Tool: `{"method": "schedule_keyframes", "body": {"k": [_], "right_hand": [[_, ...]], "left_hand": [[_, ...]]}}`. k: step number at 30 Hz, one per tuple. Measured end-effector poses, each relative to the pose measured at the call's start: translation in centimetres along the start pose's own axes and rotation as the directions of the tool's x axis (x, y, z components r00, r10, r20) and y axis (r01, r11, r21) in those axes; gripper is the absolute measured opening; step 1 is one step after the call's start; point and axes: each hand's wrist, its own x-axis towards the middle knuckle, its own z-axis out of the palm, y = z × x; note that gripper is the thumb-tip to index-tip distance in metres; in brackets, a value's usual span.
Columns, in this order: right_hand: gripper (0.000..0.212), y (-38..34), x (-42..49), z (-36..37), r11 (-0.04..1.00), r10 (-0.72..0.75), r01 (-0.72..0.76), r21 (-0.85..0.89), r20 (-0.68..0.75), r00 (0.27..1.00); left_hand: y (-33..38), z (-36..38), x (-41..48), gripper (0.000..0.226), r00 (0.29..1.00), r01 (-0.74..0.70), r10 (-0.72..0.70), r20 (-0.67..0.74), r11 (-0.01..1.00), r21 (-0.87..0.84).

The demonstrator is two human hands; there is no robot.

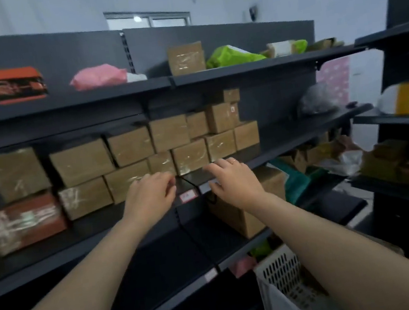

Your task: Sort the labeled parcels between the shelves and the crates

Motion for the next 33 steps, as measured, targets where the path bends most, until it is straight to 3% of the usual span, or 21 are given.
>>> {"method": "schedule_keyframes", "body": {"k": [6,13,19,25,29,31,33], "right_hand": [[0.041,0.0,7.8,2.8,0.996,-0.076,0.077,0.039,-0.011,0.997],[0.047,2.3,16.9,5.7,0.989,-0.151,0.149,0.025,0.090,0.984],[0.052,3.2,23.8,8.0,0.978,-0.205,0.204,-0.035,-0.039,0.978],[0.056,4.4,28.8,10.3,0.999,-0.030,0.031,0.010,-0.050,0.998],[0.050,5.0,29.6,11.6,0.993,-0.060,0.060,0.099,0.000,0.998],[0.045,5.5,29.5,12.0,0.978,-0.047,0.059,0.202,-0.060,0.997],[0.042,6.2,29.4,12.3,0.928,0.125,-0.069,0.367,-0.132,0.983]], "left_hand": [[-4.8,1.0,3.7,0.026,0.989,0.150,-0.150,-0.004,0.985,0.080],[-8.1,3.5,9.4,0.046,0.956,0.280,-0.290,0.038,0.947,0.159],[-10.4,5.2,14.0,0.053,0.956,0.293,-0.288,-0.057,0.918,0.268],[-12.1,7.0,19.3,0.063,0.950,0.312,-0.302,-0.077,0.911,0.268],[-12.1,8.5,22.1,0.066,0.975,0.222,-0.210,-0.075,0.953,0.208],[-12.2,9.0,23.0,0.063,0.982,0.189,-0.180,-0.062,0.958,0.214],[-12.3,9.2,23.3,0.058,0.981,0.186,-0.171,-0.091,0.962,0.199]]}}
